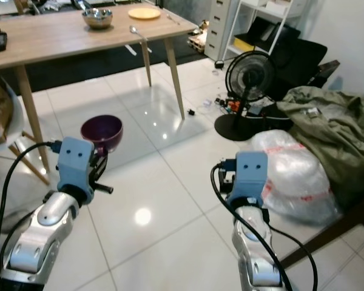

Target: Setting the table

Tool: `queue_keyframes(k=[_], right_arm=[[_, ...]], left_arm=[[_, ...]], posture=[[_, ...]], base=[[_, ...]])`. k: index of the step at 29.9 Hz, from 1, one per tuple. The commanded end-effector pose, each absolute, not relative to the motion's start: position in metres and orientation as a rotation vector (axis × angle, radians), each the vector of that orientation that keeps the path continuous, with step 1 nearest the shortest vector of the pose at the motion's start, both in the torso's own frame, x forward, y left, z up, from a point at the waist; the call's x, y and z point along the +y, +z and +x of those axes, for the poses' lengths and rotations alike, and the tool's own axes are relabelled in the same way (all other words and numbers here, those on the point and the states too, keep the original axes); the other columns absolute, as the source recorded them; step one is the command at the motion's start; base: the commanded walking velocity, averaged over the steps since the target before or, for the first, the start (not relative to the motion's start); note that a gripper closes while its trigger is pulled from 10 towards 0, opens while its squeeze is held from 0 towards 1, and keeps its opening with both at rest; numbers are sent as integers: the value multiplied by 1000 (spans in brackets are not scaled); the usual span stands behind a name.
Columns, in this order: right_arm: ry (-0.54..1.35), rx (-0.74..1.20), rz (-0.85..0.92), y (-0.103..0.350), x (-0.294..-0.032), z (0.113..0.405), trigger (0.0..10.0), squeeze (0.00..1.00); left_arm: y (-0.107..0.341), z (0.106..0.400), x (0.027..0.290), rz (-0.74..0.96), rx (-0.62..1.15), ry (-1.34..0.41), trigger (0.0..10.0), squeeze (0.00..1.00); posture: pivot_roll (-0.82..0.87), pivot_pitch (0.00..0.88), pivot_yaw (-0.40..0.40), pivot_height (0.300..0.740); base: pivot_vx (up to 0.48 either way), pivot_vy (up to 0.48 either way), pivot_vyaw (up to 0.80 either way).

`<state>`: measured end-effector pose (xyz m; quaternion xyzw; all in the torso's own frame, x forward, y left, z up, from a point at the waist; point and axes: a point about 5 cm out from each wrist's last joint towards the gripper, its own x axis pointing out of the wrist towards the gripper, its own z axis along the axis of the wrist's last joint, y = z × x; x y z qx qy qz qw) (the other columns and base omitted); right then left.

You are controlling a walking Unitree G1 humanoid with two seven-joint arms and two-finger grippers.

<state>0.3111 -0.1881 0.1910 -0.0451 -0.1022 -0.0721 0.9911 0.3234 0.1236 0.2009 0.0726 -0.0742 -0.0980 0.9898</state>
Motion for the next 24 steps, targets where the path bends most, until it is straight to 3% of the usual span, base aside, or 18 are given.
queue_keyframes(k=[1, 24], right_arm=[[-142, -205, -80, 190, -189, 310, 10000, 0], [-99, -227, -55, 191, -180, 315, 10000, 0]], left_arm=[[197, 323, 126, 157, -144, -182, 10000, 0], [199, 327, 132, 171, -159, -135, 10000, 0]], posture=[[56, 133, 72, 740], [65, 114, 72, 740]], base=[[461, 0, 0], [469, 0, 0]])
